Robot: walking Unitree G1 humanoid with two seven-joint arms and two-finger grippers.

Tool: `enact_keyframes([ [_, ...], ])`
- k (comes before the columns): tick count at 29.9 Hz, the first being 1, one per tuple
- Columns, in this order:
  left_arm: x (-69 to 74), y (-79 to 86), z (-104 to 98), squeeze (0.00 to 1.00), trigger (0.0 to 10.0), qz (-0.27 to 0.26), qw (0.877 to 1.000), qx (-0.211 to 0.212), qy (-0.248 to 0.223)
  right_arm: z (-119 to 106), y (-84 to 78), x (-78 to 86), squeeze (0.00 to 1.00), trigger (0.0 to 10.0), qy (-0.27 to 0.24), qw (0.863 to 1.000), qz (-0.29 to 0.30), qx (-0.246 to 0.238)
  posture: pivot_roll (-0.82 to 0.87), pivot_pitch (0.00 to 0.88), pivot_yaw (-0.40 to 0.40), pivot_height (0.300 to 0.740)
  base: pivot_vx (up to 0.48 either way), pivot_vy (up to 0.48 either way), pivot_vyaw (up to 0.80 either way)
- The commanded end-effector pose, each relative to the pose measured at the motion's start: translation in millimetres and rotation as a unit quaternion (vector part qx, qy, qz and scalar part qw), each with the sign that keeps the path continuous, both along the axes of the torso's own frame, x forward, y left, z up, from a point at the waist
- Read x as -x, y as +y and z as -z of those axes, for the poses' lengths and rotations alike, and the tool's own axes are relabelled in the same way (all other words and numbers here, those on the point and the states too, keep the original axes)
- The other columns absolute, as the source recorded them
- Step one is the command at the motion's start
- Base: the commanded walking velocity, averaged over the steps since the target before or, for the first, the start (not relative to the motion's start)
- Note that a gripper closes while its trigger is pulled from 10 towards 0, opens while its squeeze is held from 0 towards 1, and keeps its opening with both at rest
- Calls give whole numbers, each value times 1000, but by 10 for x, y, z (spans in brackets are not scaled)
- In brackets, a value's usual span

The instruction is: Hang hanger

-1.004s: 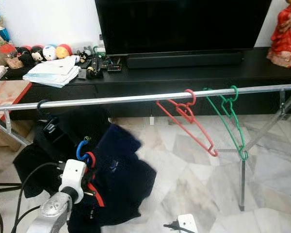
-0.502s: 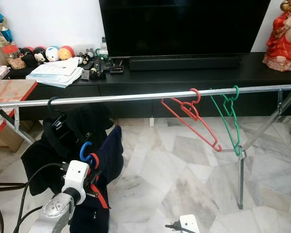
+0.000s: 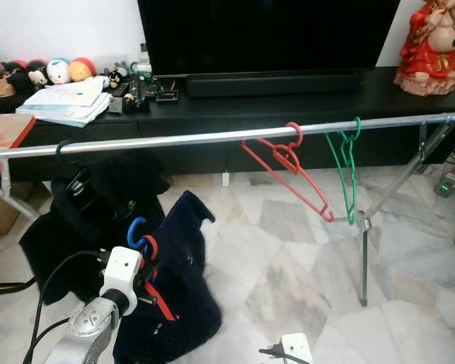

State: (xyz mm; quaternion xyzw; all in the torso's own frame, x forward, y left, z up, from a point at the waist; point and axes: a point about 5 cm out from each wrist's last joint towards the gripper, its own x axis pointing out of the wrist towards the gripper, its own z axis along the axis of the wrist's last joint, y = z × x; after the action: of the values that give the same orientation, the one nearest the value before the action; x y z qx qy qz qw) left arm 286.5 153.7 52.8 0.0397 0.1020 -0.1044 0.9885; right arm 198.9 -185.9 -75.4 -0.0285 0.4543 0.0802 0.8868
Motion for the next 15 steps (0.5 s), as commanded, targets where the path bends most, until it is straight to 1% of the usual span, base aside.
enact_keyframes([
  [1,-1,10,-41,0,10000,-2,1000,9,-11,36,-10,70,0,10000,10,1000,7,-2,-27,73,82,740,-259,0,0],
  [15,-8,16,-52,0,10000,-2,1000,9,-12,35,-13,67,0,10000,5,1000,18,4,-26,77,86,740,-282,0,0],
])
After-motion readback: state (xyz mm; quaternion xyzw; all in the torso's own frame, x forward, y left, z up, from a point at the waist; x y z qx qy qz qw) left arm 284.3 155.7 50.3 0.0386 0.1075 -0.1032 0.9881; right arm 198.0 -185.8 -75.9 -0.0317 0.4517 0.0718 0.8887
